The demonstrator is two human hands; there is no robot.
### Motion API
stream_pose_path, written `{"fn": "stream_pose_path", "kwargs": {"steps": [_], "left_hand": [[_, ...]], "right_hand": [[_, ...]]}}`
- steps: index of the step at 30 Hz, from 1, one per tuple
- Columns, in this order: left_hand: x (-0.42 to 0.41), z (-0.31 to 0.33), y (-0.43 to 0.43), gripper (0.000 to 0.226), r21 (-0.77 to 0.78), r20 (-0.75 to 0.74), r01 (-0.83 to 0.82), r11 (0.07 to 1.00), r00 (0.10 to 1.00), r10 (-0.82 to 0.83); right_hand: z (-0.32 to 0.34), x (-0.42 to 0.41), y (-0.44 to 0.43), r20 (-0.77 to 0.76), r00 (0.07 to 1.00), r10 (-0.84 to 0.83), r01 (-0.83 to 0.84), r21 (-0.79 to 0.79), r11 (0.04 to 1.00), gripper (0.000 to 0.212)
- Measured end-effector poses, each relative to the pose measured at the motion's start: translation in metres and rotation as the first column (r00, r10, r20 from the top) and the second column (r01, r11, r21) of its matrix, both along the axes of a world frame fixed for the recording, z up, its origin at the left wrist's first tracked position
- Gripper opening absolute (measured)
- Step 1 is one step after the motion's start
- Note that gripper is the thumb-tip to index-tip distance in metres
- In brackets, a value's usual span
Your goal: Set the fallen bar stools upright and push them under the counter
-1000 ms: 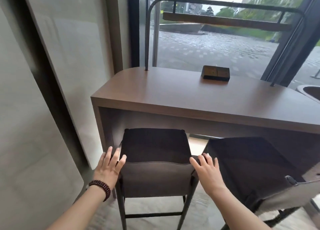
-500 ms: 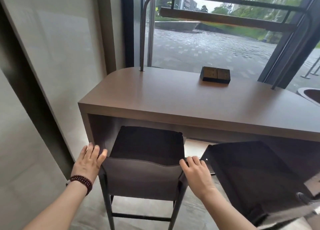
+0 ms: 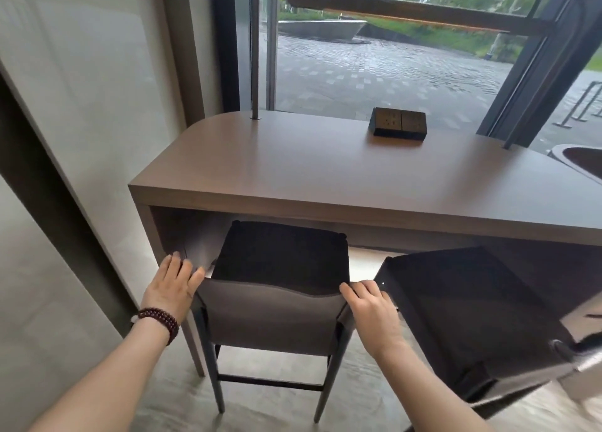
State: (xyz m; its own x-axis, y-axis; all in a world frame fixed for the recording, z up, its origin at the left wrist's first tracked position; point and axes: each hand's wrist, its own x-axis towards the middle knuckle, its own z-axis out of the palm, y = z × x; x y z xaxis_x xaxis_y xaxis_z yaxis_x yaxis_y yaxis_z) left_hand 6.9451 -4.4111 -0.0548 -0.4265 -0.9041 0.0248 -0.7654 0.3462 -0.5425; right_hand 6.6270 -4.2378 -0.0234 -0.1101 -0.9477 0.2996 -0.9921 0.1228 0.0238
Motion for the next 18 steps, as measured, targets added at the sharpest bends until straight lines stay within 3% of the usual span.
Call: {"fn": "stream_pose_path", "kwargs": {"steps": [4,9,14,18], "left_hand": [[-0.01,0.008,0.012,0.063,0.018,-0.105,-0.026,1.0,0.994,0.028],[-0.035,0.009,0.039,0.056,0.006,-0.342,-0.008,1.0,0.94,0.01],[-0.076,0.019,0.072,0.053,-0.182,-0.506,0.315,0.931,0.782,-0.364],[-0.105,0.016,0.094,0.065,-0.115,-0.559,0.472,0.874,0.696,-0.45]], "right_hand": [[0.0,0.003,0.005,0.024,1.0,-0.018,0.018,0.004,1.0,0.066],[-0.001,0.017,0.006,0.008,0.995,-0.097,0.097,0.034,0.995,0.071],[-0.007,0.035,0.004,0.067,0.997,0.048,-0.047,-0.009,0.999,0.069],[-0.018,0.046,0.005,0.098,0.986,0.135,-0.144,0.082,0.986,0.073]]}}
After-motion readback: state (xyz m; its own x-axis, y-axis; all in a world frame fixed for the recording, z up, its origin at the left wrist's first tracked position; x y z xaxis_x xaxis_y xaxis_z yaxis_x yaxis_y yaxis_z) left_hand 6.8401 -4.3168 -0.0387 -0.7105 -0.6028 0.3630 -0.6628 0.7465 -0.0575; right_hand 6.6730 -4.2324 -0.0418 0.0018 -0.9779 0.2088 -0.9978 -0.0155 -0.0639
